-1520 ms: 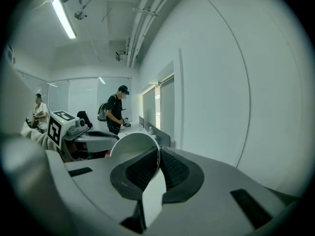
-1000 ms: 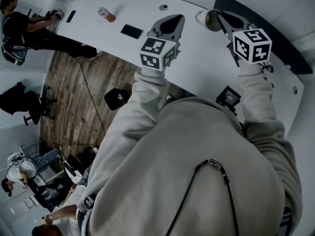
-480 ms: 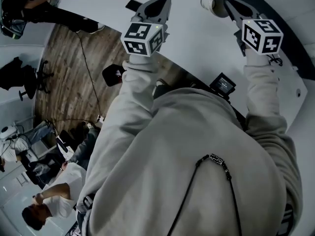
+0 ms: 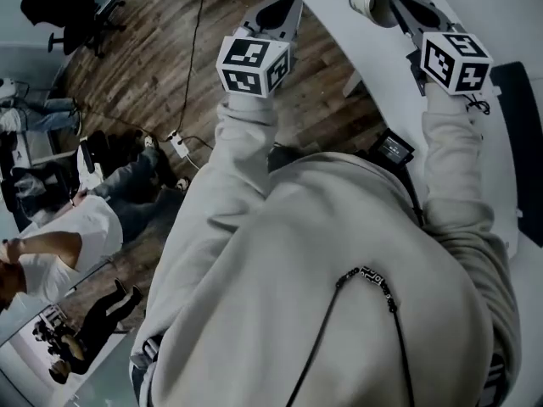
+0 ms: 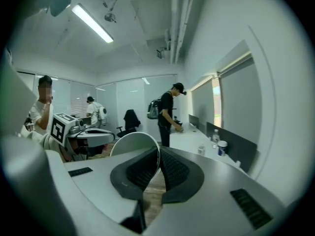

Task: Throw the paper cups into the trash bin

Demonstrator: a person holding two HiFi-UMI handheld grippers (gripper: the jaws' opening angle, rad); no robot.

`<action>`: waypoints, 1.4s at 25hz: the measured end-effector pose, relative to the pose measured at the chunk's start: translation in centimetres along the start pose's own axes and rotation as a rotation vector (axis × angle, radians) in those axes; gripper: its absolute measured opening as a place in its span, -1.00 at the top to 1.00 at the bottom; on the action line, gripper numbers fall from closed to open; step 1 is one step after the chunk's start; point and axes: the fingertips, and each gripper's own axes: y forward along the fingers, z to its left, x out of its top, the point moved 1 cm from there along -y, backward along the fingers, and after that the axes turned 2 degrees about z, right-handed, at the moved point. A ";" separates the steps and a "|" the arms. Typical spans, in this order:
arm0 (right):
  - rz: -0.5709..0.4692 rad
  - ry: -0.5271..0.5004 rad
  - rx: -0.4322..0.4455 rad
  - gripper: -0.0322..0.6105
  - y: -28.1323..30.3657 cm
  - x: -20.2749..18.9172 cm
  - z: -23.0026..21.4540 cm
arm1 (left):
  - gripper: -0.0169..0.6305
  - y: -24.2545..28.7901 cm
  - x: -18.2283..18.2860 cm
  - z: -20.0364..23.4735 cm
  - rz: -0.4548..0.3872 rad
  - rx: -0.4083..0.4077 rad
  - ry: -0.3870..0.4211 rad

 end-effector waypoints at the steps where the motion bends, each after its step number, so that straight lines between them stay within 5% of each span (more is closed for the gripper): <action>1: 0.000 -0.019 0.047 0.78 2.4 1.1 2.5 | 0.95 -2.2 -0.1 3.0 -0.001 0.052 -0.023; 7: 0.011 -0.096 0.309 0.78 15.6 1.8 15.3 | 0.95 -13.7 -4.3 16.0 0.008 0.329 -0.068; 11: 0.034 -0.127 0.406 0.78 22.6 2.0 21.1 | 0.95 -18.4 -6.9 22.9 0.033 0.429 -0.069; 19: 0.036 -0.149 0.467 0.78 28.6 3.9 30.6 | 0.95 -24.8 -8.5 30.2 0.068 0.464 -0.078; 35: 0.060 -0.192 0.579 0.78 36.3 7.7 36.1 | 0.95 -27.8 -6.9 37.2 0.039 0.547 -0.096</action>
